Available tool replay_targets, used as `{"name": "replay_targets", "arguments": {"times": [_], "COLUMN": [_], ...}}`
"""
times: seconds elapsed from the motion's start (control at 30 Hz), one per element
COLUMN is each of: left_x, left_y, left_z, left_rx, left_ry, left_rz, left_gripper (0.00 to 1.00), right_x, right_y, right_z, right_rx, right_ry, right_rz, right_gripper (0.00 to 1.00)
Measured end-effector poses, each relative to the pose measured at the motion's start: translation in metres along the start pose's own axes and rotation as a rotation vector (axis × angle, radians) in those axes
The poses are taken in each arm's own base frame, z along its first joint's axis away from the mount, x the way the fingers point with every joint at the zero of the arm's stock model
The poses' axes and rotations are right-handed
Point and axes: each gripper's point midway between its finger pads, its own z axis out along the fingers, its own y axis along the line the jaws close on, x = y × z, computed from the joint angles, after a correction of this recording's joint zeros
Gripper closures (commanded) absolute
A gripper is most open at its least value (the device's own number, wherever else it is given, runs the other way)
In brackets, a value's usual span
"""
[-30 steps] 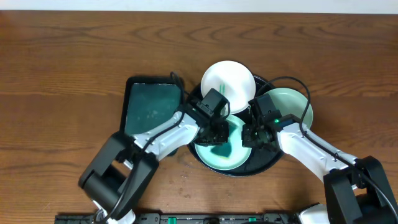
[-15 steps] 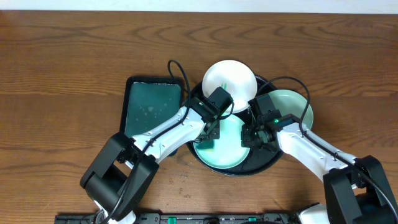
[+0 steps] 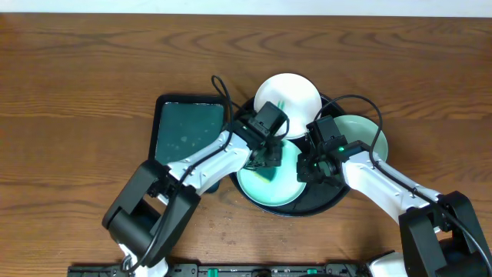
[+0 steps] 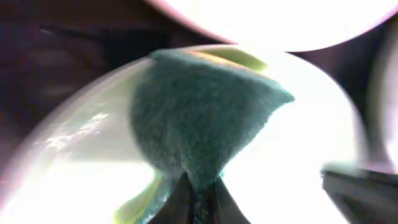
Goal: Clean dirty plates on tray and stack at the side
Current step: 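Move the sponge with the left gripper onto the held plate, then scrub the plate surface with the sponge while the right gripper holds it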
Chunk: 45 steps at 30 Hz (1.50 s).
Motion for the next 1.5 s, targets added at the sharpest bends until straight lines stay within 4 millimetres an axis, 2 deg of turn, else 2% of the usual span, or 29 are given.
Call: {"name": "replay_targets", "arguments": {"times": [0.07, 0.2, 0.4, 0.57, 0.8, 1.0, 1.27, 1.37, 1.5], "left_x": [0.002, 0.009, 0.010, 0.002, -0.014, -0.024, -0.007, 0.004, 0.007], "left_y": [-0.014, -0.027, -0.026, -0.013, 0.021, 0.059, 0.079, 0.081, 0.081], "left_z": [0.006, 0.010, 0.012, 0.009, -0.001, -0.020, -0.033, -0.034, -0.034], "left_rx": [0.072, 0.131, 0.115, -0.029, -0.292, -0.518, -0.622, -0.617, -0.583], "left_ry": [0.022, 0.053, 0.046, -0.014, -0.134, -0.190, -0.118, -0.061, -0.027], "left_rz": [0.010, 0.041, 0.101, 0.155, 0.216, 0.234, 0.193, 0.170, 0.135], "left_gripper": [0.93, 0.93, 0.93, 0.93, 0.93, 0.93, 0.92, 0.93, 0.93], "right_x": [0.000, 0.000, 0.001, 0.001, 0.000, 0.000, 0.000, 0.000, 0.000], "right_y": [0.000, 0.000, 0.000, 0.000, 0.000, 0.000, 0.004, 0.004, 0.004], "right_z": [0.000, 0.000, 0.000, 0.000, 0.000, 0.000, 0.001, 0.001, 0.001], "right_rx": [0.000, 0.002, 0.002, 0.002, 0.002, 0.002, -0.016, -0.019, -0.019], "right_ry": [0.000, 0.002, 0.003, 0.003, 0.003, 0.003, 0.005, 0.005, 0.005], "right_rz": [0.000, 0.000, 0.000, 0.000, 0.000, 0.000, -0.003, -0.002, -0.002], "right_gripper": [0.99, 0.99, 0.99, 0.99, 0.99, 0.99, 0.99, 0.99, 0.99]}}
